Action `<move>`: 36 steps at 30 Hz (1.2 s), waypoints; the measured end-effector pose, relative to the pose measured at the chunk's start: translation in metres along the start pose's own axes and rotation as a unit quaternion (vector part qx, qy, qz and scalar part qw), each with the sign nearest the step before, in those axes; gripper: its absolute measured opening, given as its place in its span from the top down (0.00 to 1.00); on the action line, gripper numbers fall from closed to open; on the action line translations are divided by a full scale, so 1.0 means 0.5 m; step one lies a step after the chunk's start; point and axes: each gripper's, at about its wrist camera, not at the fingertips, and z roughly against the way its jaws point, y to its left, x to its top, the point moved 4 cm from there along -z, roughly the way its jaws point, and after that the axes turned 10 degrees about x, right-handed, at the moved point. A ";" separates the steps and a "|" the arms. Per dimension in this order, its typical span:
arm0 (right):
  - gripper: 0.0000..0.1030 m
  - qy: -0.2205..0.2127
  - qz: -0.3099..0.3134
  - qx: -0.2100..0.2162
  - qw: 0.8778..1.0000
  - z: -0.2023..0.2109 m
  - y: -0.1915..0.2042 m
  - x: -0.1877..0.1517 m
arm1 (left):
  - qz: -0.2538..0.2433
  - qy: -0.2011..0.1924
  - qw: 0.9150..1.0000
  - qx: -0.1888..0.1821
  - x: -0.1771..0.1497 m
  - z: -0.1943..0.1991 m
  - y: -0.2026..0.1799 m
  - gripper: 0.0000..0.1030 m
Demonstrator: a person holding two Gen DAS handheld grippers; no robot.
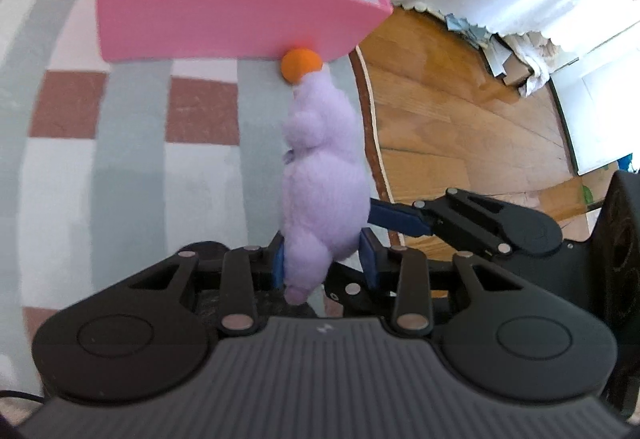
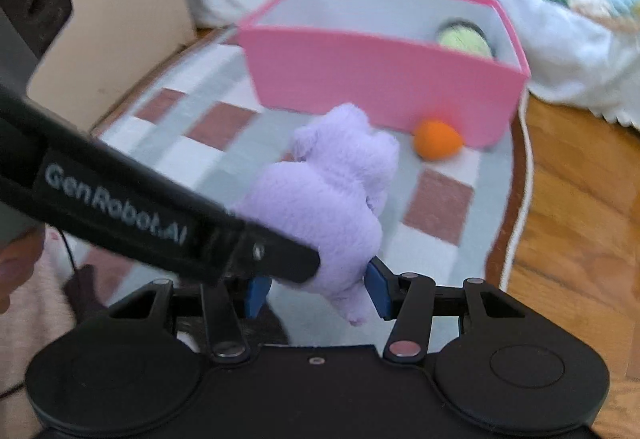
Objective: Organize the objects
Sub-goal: 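Carry the plush toy with the left tool into the pink box and release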
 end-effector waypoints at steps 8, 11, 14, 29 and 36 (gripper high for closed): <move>0.45 -0.037 0.071 -0.007 0.997 0.069 0.066 0.081 | -0.008 -0.050 0.999 0.014 0.039 0.133 -0.004 0.66; 0.45 -0.050 0.091 -0.013 0.995 0.090 0.074 0.118 | -0.013 -0.067 0.998 0.015 0.070 0.173 -0.008 0.66; 0.45 -0.057 0.098 -0.016 0.993 0.101 0.078 0.167 | -0.016 -0.080 0.996 0.020 0.108 0.195 -0.010 0.66; 0.50 -0.084 0.093 0.006 0.992 -0.021 0.006 0.364 | 0.018 -0.090 0.992 0.082 0.355 0.116 0.070 0.66; 0.64 -0.063 0.038 0.048 0.996 -0.139 -0.070 0.399 | 0.058 -0.057 0.991 0.104 0.420 0.006 0.133 0.66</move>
